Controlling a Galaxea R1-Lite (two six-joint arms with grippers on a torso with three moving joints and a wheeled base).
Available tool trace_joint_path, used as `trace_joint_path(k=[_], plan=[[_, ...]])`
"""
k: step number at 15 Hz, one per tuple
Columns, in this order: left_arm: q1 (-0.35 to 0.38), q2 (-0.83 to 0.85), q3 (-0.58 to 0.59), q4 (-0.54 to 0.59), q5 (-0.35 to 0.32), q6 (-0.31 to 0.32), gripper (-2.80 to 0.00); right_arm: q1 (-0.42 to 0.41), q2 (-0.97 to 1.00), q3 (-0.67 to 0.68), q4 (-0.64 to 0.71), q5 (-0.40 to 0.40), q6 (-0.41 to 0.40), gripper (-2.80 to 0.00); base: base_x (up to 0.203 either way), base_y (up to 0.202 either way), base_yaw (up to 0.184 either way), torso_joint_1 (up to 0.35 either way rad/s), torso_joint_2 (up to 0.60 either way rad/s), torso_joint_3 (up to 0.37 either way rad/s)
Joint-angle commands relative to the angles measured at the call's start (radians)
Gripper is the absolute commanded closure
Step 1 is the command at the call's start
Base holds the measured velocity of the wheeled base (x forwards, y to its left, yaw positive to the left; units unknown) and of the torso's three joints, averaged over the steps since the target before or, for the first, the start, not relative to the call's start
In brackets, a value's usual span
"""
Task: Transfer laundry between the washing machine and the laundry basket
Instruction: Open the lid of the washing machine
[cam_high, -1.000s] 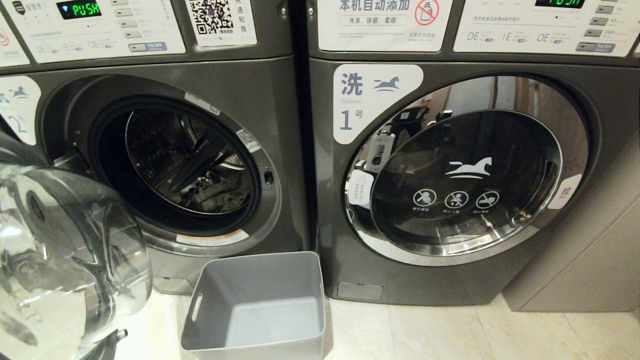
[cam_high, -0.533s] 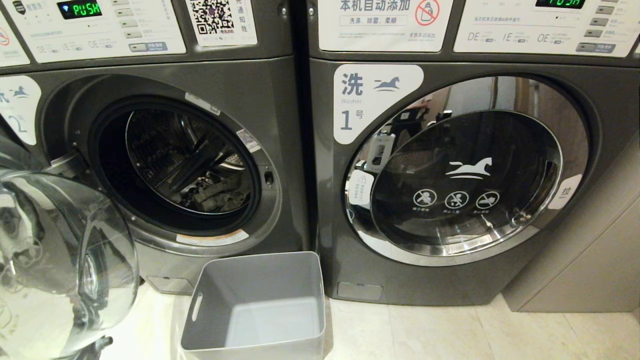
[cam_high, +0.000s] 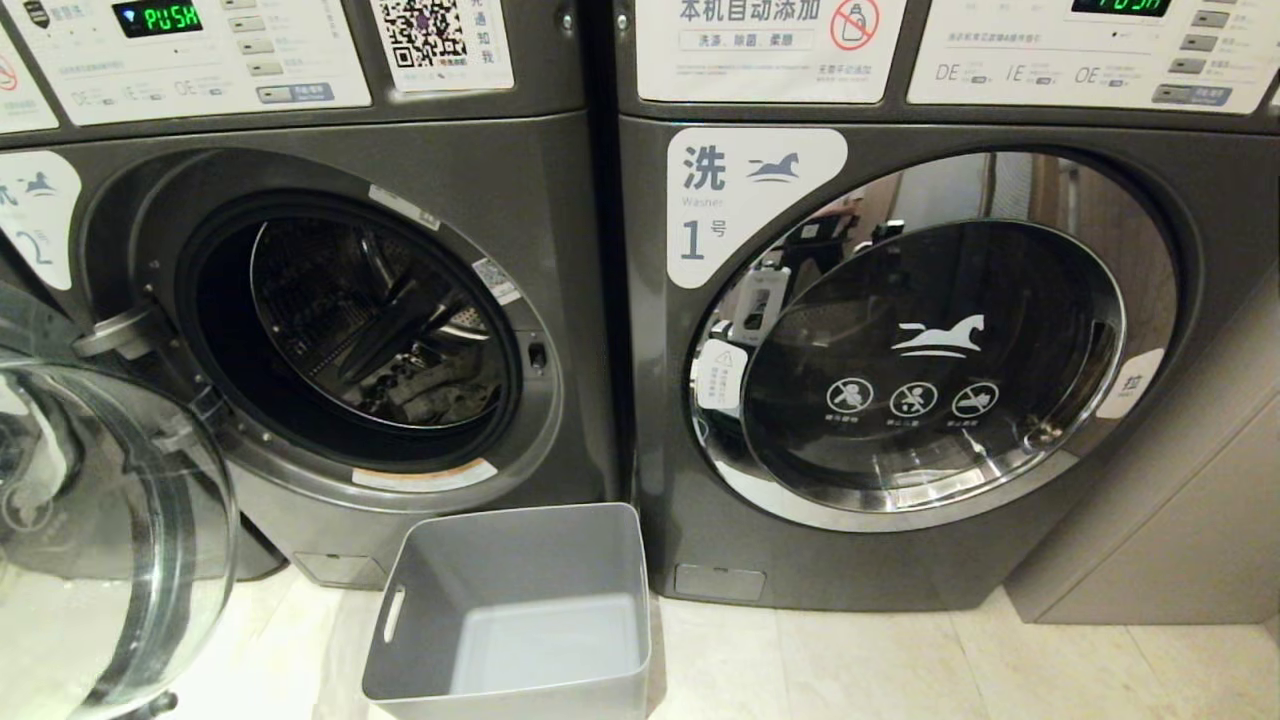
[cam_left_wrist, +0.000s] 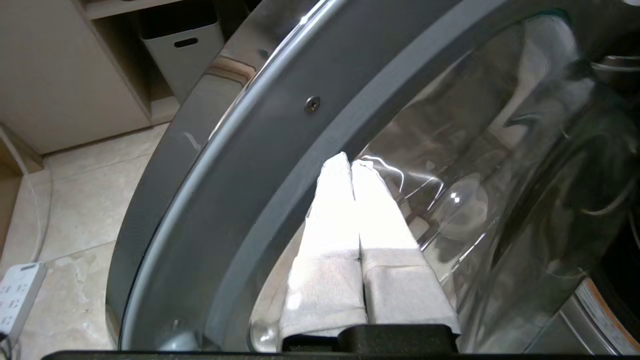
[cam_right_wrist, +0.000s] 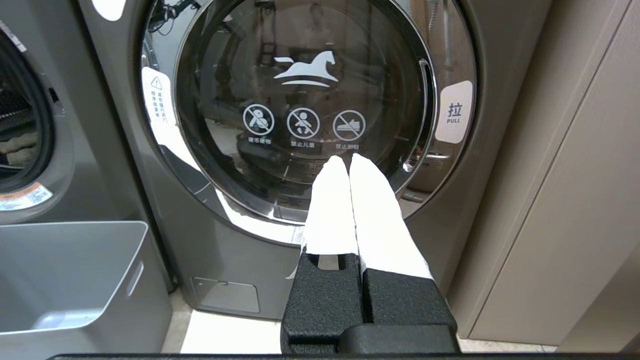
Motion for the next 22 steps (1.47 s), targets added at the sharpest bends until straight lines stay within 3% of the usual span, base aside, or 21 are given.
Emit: trace_joint_path(k=[1, 6, 10, 17, 22], plan=[[0.047, 0.067, -0.025, -0.012, 0.003, -0.015, 0.0, 0.0, 0.002, 0.04, -0.002, 0.001, 0.0, 0.0, 0.0, 0.0, 0.0, 0.0, 0.0, 0.0], [0.178, 0.192, -0.032, -0.227, -0.006, -0.018, 0.0, 0.0, 0.002, 0.04, -0.002, 0.001, 0.0, 0.0, 0.0, 0.0, 0.0, 0.0, 0.0, 0.0], [0.292, 0.285, -0.051, -0.291, -0.061, -0.017, 0.0, 0.0, 0.002, 0.04, -0.002, 0.001, 0.0, 0.0, 0.0, 0.0, 0.0, 0.0, 0.0, 0.0], [0.342, 0.339, -0.075, -0.365, -0.113, -0.018, 0.0, 0.0, 0.002, 0.04, -0.002, 0.001, 0.0, 0.0, 0.0, 0.0, 0.0, 0.0, 0.0, 0.0], [0.427, 0.442, -0.165, -0.427, -0.159, -0.016, 0.0, 0.0, 0.002, 0.04, -0.002, 0.001, 0.0, 0.0, 0.0, 0.0, 0.0, 0.0, 0.0, 0.0]])
